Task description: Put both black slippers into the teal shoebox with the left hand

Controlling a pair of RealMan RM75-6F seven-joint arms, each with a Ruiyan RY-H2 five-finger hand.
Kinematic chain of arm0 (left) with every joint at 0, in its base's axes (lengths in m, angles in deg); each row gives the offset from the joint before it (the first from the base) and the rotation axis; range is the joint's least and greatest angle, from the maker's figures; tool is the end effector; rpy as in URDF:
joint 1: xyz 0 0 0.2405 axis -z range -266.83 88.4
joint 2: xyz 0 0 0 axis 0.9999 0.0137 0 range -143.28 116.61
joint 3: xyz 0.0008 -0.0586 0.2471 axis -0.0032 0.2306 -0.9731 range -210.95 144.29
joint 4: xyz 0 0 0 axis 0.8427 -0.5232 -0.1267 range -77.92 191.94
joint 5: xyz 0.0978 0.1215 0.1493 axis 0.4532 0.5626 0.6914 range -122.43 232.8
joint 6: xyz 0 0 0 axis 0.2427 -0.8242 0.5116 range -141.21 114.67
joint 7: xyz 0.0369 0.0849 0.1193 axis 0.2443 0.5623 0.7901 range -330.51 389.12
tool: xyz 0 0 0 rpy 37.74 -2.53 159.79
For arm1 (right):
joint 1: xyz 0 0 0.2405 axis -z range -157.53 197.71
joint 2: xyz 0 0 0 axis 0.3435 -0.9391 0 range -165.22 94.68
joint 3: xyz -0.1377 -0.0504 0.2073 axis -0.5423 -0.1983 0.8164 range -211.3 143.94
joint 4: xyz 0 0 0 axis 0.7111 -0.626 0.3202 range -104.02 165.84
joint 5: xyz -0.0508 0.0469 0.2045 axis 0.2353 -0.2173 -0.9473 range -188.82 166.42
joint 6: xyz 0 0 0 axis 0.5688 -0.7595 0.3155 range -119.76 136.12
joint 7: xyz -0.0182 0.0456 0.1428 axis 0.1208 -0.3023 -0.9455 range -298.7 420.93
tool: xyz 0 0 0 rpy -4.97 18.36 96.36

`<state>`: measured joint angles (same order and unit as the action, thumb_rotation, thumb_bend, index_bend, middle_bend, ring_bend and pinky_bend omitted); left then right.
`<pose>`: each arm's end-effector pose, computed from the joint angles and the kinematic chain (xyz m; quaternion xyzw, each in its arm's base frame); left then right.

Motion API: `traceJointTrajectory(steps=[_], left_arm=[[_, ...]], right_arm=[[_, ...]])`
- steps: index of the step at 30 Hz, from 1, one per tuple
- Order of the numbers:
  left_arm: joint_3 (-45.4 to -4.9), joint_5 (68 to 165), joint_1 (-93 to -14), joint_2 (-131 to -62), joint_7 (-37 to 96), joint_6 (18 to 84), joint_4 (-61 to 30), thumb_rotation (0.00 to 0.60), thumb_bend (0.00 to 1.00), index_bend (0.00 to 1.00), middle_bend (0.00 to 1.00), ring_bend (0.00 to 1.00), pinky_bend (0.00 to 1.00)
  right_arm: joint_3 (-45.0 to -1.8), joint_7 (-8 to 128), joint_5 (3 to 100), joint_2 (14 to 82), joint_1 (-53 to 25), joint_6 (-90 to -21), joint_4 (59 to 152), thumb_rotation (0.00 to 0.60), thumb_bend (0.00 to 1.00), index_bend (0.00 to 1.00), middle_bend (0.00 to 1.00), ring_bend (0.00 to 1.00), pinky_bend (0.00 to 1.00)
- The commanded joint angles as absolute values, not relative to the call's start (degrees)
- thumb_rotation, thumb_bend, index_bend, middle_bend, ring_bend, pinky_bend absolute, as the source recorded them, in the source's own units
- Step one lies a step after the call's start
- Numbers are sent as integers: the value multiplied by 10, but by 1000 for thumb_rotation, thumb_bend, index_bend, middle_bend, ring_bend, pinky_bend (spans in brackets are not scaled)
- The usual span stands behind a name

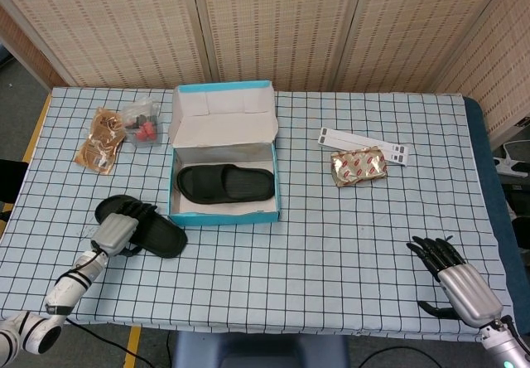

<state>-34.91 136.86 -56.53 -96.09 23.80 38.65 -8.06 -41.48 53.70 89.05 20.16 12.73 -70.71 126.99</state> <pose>-0.3037 0.3255 0.0170 -0.7645 -0.3958 -0.2608 0.4368 -0.2958 -0.1509 0.1422 0.7069 -0.4242 0.3453 0.4485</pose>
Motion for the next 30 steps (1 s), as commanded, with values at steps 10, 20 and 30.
traceJointTrajectory(steps=[10,20,30], left_arm=[[-348,1392,-592,-951,212,449,-84,600,353,405,598,472,416],[-341,1376,-629,-847,251,502,-214,600,358,439,637,515,510],[-333,1389,-656,-764,279,560,-322,600,400,451,653,535,530]], right_arm=[[-415,535,890,201,126,-705,1269,600,74,0,0,0,0],[-417,533,894,201,124,-702,1270,600,75,0,0,0,0],[-419,533,896,202,121,-695,1270,600,74,0,0,0,0]])
